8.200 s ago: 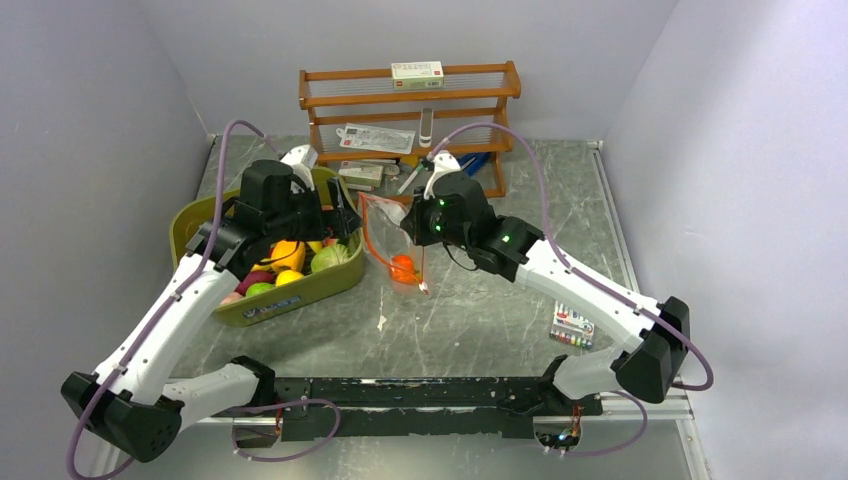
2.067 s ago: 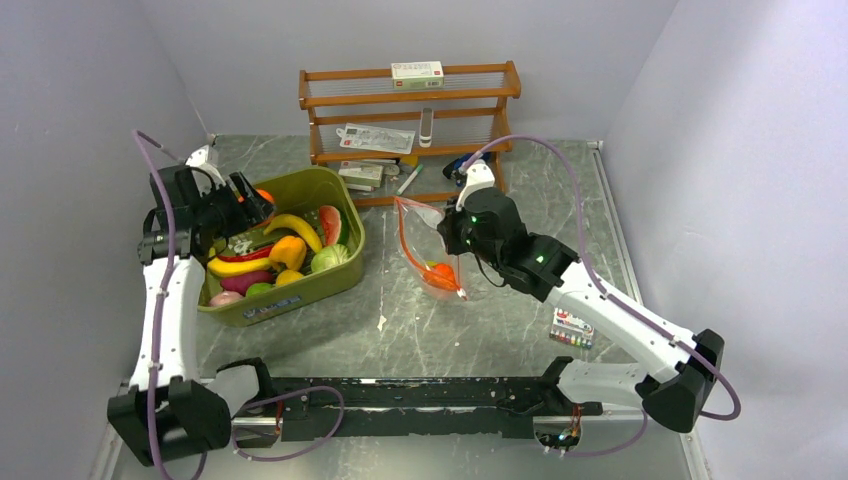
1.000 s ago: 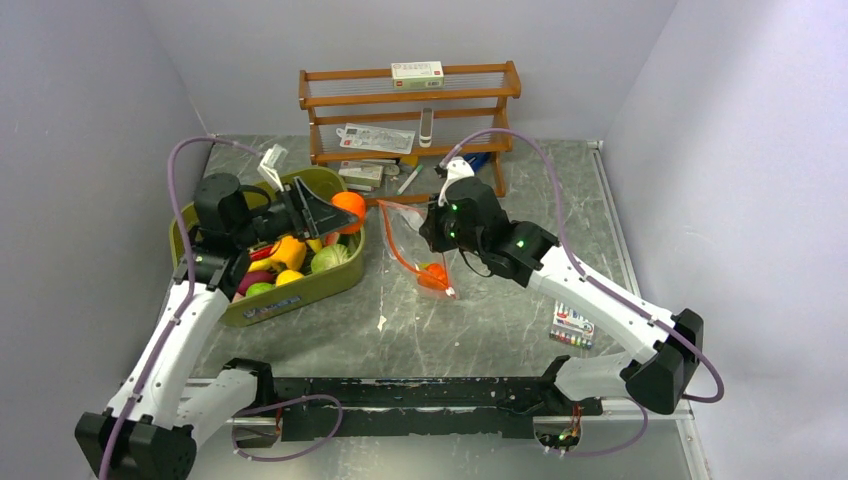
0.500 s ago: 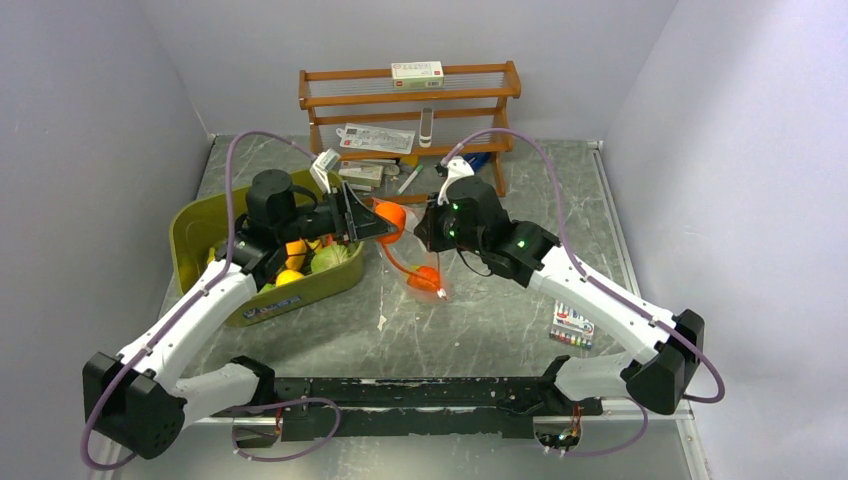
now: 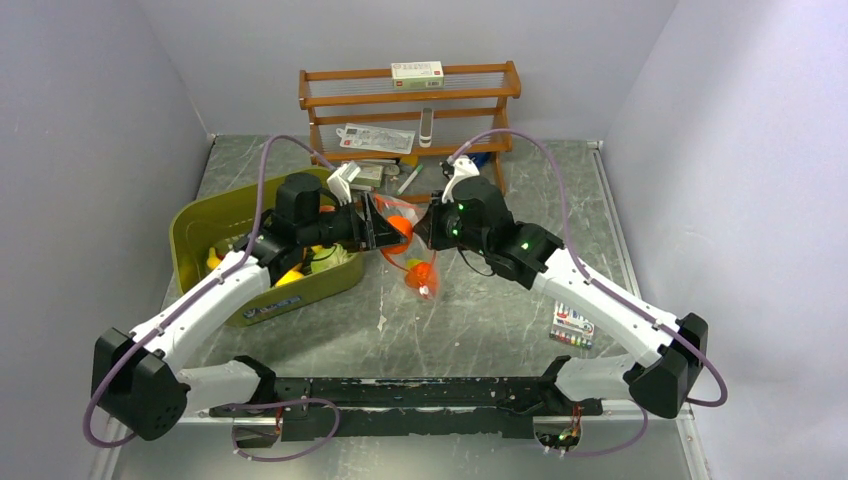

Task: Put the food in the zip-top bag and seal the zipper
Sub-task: Place the fake vegetable in the zipper food storage bag.

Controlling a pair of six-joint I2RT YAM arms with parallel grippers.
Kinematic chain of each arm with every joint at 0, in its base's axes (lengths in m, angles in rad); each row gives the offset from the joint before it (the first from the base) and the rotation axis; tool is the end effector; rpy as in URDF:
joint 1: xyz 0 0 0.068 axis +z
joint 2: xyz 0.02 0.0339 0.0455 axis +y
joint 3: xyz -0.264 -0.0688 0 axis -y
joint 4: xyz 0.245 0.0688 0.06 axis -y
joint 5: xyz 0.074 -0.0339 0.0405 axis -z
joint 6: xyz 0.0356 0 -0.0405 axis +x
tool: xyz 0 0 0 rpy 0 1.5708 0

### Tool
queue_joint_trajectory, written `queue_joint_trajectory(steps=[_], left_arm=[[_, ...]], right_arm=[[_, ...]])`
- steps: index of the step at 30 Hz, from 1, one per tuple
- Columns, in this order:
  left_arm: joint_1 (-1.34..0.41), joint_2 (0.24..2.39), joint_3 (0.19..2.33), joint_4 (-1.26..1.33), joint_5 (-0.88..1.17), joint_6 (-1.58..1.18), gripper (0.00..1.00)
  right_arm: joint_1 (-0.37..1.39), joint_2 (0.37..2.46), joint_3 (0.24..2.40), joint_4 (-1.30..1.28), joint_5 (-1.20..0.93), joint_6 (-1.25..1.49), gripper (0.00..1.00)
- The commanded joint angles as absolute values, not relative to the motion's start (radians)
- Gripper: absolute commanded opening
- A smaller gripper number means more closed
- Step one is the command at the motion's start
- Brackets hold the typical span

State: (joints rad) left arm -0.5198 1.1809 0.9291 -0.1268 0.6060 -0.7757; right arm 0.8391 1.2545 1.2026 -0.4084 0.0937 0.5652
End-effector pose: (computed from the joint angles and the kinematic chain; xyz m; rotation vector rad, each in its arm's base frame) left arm 0.2224 -0.1506 0.3166 0.1754 2.1596 -1.3961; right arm 0.1920 0.2089 0.3630 -0.2284 2.1087 0.7736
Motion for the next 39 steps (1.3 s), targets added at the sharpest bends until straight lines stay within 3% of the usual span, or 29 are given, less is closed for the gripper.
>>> queue_joint_trajectory(steps=[1,14,30,39], left_arm=[[-0.561,1.200,0.996,-0.250,0.499,-0.709,0.50],[-0.637,1.288,1.118,-0.435,0.312,-0.659,0.64],[-0.654,1.258,1.130,-0.449,0.264,-0.667,0.82],[-0.657,1.201,1.138,-0.439,0.265,-0.684,0.81]], right_arm=[[0.848,1.242,1.203,-0.332,0.043,0.591,0.00],[0.848,1.232,1.159,-0.266,-0.025,0.586,0.00],[0.848,1.227,1.150,-0.299,0.025,0.568,0.00],[0.847,1.226,1.143,-0.307,0.041,0.563,0.00]])
